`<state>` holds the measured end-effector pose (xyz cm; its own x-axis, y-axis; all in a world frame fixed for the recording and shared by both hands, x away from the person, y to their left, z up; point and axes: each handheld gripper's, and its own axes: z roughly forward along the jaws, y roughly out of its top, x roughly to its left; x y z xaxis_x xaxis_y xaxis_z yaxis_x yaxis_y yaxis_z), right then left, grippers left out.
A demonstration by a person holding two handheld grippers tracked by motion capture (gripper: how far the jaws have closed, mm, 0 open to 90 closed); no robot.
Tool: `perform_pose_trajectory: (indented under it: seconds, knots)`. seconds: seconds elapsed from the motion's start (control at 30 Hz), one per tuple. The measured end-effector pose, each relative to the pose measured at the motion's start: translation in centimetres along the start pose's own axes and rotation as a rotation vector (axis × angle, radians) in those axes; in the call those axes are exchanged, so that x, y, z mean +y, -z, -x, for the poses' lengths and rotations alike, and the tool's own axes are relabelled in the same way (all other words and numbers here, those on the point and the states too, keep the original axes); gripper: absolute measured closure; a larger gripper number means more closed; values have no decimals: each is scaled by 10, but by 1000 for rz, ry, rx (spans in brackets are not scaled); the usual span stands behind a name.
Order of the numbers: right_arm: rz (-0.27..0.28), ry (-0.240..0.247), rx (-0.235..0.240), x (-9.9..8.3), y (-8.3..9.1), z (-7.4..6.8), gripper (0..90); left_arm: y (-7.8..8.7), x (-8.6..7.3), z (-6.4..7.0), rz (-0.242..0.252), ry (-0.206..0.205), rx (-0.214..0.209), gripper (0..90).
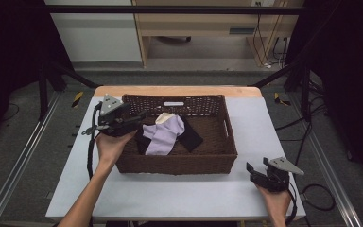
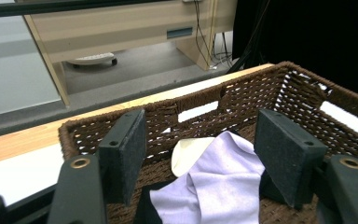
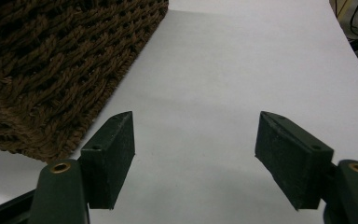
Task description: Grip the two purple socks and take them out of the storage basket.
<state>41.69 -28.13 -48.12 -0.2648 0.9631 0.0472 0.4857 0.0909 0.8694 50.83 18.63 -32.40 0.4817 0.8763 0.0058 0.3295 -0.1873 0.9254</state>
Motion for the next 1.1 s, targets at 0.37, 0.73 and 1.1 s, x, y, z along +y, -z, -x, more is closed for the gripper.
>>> perform_pose_trajectory:
  seconds: [0.37,0.73,1.1]
  knots:
    - [-8,10,-2,-1,-2,0,288,-41,5,8,-43,-17,-4,347]
    - [-17,3,1,-2,-2,0,288,-75,7,15,-88,-39,-15,352]
    - [-23,-6,1,-2,-2,1,289,-104,-9,15,-190,-19,-20,370]
